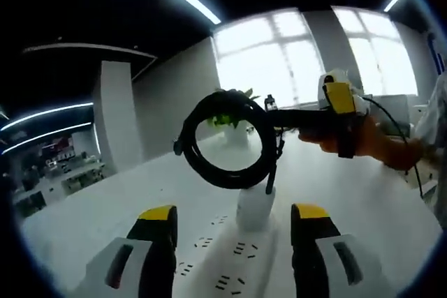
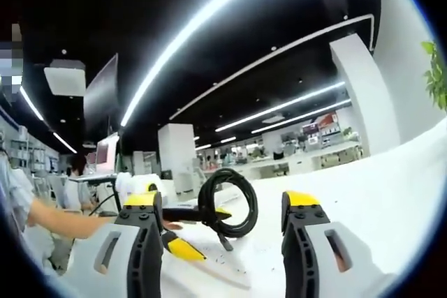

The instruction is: Straighten the power strip on the desk, plug the charger into it

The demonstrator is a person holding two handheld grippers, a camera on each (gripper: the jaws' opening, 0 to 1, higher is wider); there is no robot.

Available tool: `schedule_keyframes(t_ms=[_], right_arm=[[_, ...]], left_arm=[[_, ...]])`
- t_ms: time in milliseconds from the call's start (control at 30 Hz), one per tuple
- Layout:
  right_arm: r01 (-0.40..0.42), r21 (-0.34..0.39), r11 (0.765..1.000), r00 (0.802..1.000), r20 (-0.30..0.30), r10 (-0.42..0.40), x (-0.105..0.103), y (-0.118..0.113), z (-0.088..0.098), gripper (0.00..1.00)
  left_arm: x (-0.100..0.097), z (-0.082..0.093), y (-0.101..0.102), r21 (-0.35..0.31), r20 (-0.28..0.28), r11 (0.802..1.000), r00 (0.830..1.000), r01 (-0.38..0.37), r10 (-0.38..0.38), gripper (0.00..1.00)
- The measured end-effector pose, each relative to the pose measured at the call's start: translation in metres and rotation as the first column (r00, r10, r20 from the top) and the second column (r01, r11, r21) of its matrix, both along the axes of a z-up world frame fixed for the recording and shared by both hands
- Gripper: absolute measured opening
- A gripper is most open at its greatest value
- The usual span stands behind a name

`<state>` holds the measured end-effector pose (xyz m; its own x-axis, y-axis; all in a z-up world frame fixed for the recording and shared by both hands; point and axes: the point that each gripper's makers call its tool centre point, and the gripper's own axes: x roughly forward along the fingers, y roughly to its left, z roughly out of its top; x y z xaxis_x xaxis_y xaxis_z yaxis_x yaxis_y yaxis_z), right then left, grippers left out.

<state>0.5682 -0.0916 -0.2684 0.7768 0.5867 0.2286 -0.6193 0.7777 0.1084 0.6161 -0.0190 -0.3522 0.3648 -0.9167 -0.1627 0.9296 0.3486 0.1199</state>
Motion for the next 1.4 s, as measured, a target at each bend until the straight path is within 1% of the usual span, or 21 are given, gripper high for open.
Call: schedule_keyframes(t_ms=[67, 167, 267, 400, 500, 600, 733, 867, 933, 1067, 1167, 1300, 1400], right_arm=[[-0.004, -0.016, 1.0, 1.0, 0.005, 0.004, 0.0, 0.0, -0.001, 0.69], [-0.008, -0.04, 0.999, 1.0, 0.01, 0.009, -0.001, -0.001, -0.002, 0.69], [-0.012, -0.053, 0.999, 0.999, 0.032, 0.013, -0.002, -0.002, 0.001, 0.7], [-0.017, -0.084, 0.996, 0.999, 0.037, 0.02, -0.002, -0.004, 0.001, 0.71], [-0.027, -0.096, 0.995, 0.999, 0.028, 0.03, 0.0, -0.005, -0.001, 0.72], [-0.039, -0.1, 0.994, 0.999, 0.017, 0.041, 0.002, -0.005, -0.004, 0.72], [-0.038, -0.143, 0.989, 0.999, 0.014, 0.04, 0.005, -0.006, -0.009, 0.73], [-0.035, -0.164, 0.986, 0.999, 0.017, 0.038, 0.009, -0.009, -0.014, 0.74], [-0.042, -0.185, 0.982, 0.999, 0.019, 0.046, 0.011, -0.01, -0.016, 0.74], [-0.066, -0.239, 0.969, 0.997, 0.025, 0.074, 0.015, -0.008, -0.022, 0.76], [-0.088, -0.286, 0.954, 0.996, 0.001, 0.092, 0.019, -0.005, -0.031, 0.79], [-0.116, -0.311, 0.943, 0.993, -0.016, 0.117, 0.023, -0.001, -0.039, 0.8], [-0.12, -0.323, 0.939, 0.992, -0.015, 0.122, 0.026, 0.0, -0.042, 0.8]], left_arm=[[-0.001, 0.001, 0.004, -0.007, -0.004, 1.0, 1.0, -0.01, 0.01, 0.67], [-0.001, 0.003, 0.01, -0.005, 0.008, 1.0, 1.0, -0.026, 0.026, 0.67], [-0.002, 0.009, 0.018, -0.019, 0.015, 0.999, 0.999, -0.048, 0.048, 0.67], [-0.003, 0.016, 0.028, -0.038, 0.026, 0.997, 0.997, -0.075, 0.076, 0.68], [-0.001, 0.015, 0.034, -0.03, 0.046, 0.995, 0.994, -0.1, 0.102, 0.68], [0.0, 0.014, 0.041, -0.036, 0.035, 0.992, 0.992, -0.118, 0.119, 0.68], [0.002, 0.012, 0.047, -0.038, 0.033, 0.99, 0.99, -0.139, 0.14, 0.68], [0.001, 0.012, 0.051, -0.043, 0.024, 0.987, 0.987, -0.157, 0.158, 0.68], [-0.001, 0.013, 0.053, -0.047, 0.022, 0.985, 0.985, -0.167, 0.168, 0.68], [-0.005, 0.016, 0.059, -0.066, 0.036, 0.979, 0.98, -0.193, 0.196, 0.67], [-0.006, 0.019, 0.064, -0.093, 0.028, 0.974, 0.978, -0.205, 0.208, 0.67], [-0.009, 0.021, 0.069, -0.109, 0.016, 0.97, 0.975, -0.218, 0.221, 0.66], [-0.011, 0.022, 0.072, -0.12, 0.012, 0.966, 0.973, -0.227, 0.23, 0.66]])
